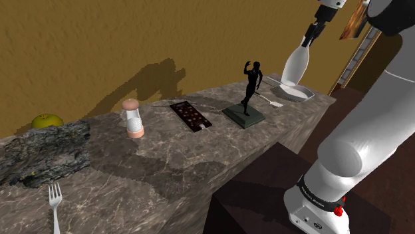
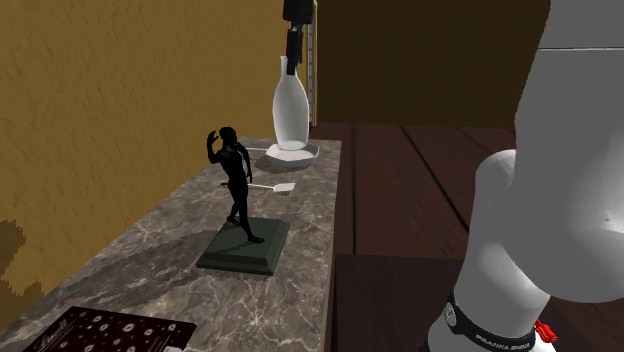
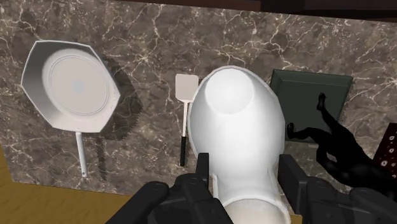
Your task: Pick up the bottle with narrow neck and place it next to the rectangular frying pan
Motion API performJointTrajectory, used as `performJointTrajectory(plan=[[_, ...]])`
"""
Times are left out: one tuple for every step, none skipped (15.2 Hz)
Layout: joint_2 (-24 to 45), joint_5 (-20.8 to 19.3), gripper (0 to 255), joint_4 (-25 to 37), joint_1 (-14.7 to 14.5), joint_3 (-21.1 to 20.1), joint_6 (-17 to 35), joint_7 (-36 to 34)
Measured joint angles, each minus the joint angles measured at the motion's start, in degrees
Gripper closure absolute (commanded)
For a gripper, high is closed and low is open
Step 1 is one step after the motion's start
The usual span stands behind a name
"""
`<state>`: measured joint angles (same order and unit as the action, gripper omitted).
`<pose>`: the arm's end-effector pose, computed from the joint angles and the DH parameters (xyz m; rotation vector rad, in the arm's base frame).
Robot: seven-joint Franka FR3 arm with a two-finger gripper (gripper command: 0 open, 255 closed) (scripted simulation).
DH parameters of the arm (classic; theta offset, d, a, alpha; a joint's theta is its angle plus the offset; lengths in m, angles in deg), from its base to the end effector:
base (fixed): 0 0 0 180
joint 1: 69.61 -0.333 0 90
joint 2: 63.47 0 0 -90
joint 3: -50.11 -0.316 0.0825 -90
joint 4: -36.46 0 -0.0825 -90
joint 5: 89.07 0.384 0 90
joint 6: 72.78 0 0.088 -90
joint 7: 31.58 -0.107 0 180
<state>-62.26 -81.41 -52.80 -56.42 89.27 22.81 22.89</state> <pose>0.3615 -0.4406 0.6312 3.1283 0.0485 0.2391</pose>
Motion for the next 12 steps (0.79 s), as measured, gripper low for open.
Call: performJointTrajectory(plan=[[2.7,1.8,255,2.0,0.9,0.7,-0.1,1.5],[5.4,3.8,255,3.7,2.0,1.3,0.0,3.2],[7.7,5.4,255,5.6,3.1,1.7,-0.3,4.5],[10.6,7.4,255,8.0,4.4,1.9,-0.7,5.7],[12.5,8.8,255,9.2,5.6,2.0,-0.5,6.9],[15.1,10.5,255,11.1,7.2,2.0,-0.5,8.1],[17.3,12.0,255,12.7,8.7,1.9,-0.6,9.3],[20.1,13.8,255,15.6,10.7,1.7,-1.4,10.4],[22.9,15.4,255,19.0,12.6,1.3,-2.5,10.9],[25.9,17.1,255,22.2,14.7,0.8,-3.0,11.6],[28.9,18.7,255,25.7,16.9,0.2,-3.8,12.1],[31.8,20.2,255,29.6,19.4,-0.4,-5.0,12.5]])
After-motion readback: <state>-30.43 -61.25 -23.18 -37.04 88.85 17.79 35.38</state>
